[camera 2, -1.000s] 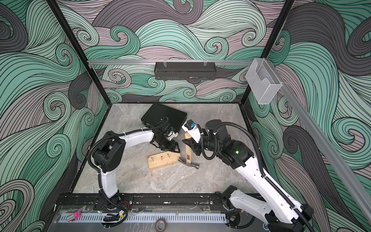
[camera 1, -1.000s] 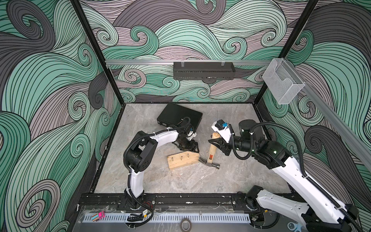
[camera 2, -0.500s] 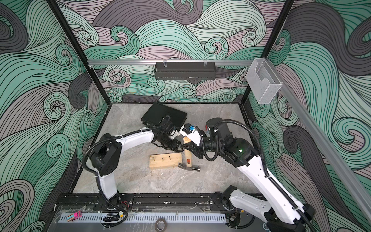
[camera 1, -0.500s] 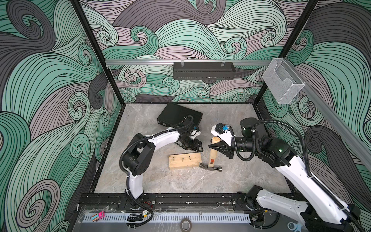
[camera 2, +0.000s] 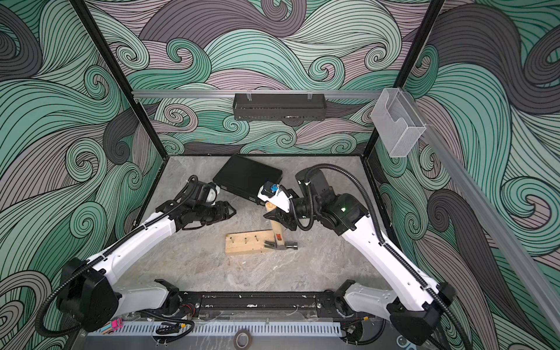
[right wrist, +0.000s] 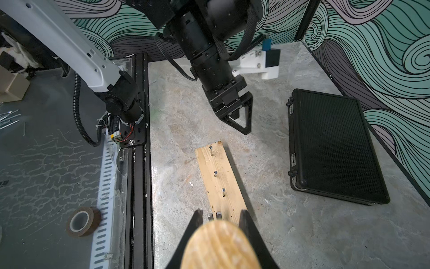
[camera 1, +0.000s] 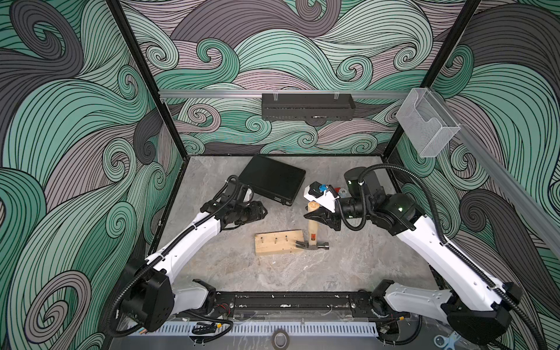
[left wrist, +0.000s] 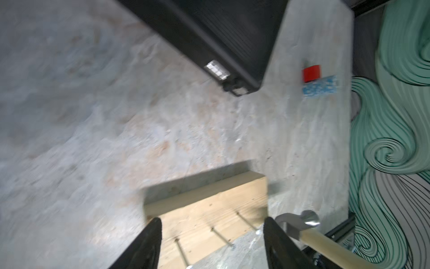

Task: Use a claw hammer to pull out a nail
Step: Adjust the mounting plate at the center of the board.

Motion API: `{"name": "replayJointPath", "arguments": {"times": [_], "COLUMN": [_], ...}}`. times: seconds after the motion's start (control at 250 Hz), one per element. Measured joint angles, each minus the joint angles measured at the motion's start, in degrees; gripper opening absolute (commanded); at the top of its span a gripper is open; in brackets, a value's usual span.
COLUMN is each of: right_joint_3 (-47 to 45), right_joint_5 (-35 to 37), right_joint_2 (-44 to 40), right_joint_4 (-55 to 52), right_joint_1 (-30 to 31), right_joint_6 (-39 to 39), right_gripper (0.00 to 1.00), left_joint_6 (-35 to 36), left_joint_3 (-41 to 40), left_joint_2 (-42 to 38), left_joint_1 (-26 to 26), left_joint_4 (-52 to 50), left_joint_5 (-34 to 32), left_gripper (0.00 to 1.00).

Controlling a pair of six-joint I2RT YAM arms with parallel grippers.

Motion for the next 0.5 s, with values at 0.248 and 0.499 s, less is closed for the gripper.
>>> {"name": "replayJointPath", "arguments": {"times": [0.248,0.499], "right_joint_3": [2.2,5.0], "right_joint_5": [0.0,0.2], "right_joint_2": [4.4,8.2], "right_joint_4": [0.2,1.3], "right_joint_1": [1.7,3.9], "right_joint_6": [-2.3,-2.5], "right_gripper": [0.08,0.09], "left_joint_6": [-2.8,-3.2], "left_joint_3": [-8.7,-13.3], "left_joint_2": [-7.9,-6.9], "left_joint_1": [1.2,1.7], "left_joint_4": [-5.3,-4.5], "left_joint_5": [-1.8,-0.9], "left_gripper": [0.62,0.58]}}
